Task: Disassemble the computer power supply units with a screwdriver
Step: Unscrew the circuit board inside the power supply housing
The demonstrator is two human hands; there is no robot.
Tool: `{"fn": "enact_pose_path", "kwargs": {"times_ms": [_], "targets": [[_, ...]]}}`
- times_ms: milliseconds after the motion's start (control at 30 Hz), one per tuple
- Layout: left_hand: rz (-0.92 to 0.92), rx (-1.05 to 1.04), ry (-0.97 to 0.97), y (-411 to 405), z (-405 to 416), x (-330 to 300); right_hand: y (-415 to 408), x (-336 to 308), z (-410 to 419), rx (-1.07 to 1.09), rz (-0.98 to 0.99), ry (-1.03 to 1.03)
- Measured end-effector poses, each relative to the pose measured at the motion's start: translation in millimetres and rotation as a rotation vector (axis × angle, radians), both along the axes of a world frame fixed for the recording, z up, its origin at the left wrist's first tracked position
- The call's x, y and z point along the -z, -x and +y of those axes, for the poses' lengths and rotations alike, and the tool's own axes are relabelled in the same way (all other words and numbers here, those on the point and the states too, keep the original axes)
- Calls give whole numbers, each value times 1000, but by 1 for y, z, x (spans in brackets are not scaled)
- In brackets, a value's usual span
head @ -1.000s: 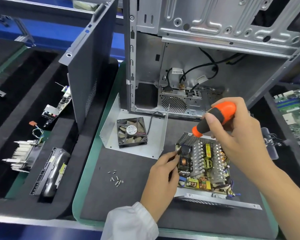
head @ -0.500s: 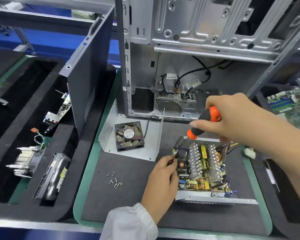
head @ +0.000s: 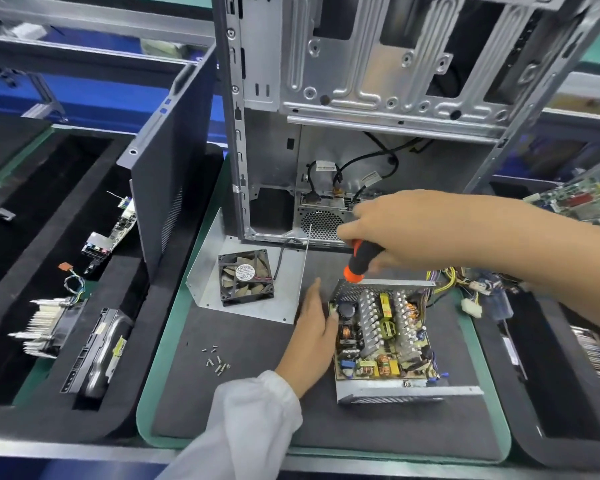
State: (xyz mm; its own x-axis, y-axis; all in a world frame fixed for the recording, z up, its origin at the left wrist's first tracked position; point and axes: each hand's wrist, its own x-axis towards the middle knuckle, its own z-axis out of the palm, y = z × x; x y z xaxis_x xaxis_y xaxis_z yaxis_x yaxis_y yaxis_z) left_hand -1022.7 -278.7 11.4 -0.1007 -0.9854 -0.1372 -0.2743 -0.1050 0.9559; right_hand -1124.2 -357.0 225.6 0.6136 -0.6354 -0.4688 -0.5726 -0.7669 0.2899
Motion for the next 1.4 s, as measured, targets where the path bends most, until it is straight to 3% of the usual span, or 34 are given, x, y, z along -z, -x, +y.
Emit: {"fn": "enact_pose_path", "kwargs": {"times_ms": [100, 200, 300, 467, 600, 767, 867, 1100, 1300, 1400], "targets": [[198, -77, 35, 3, -9, 3, -3, 6, 0, -171, -56, 69], [222, -110, 144, 5, -10, 10, -1, 8, -3, -222, -73, 76], [183, -129, 259, 8, -11, 11, 8, 7, -7, -183, -100, 96], [106, -188, 367, 13, -18, 12, -1, 15, 4, 44, -390, -12], [98, -126, 464, 14, -19, 10, 0, 24, -1, 104, -498, 110], [148, -117, 449, 15, -24, 13, -10, 34, 2, 30, -250, 401], [173, -114, 439, 15, -25, 12, -3, 32, 2, -47, -182, 360], [256, -106, 452, 12, -20, 9, 9, 18, -4, -268, -97, 53], [218, -169, 441, 13, -22, 10, -1, 9, 2, -172, -167, -87], [211, -170, 419, 13, -21, 9, 0, 9, 7, 21, -197, 205]]}}
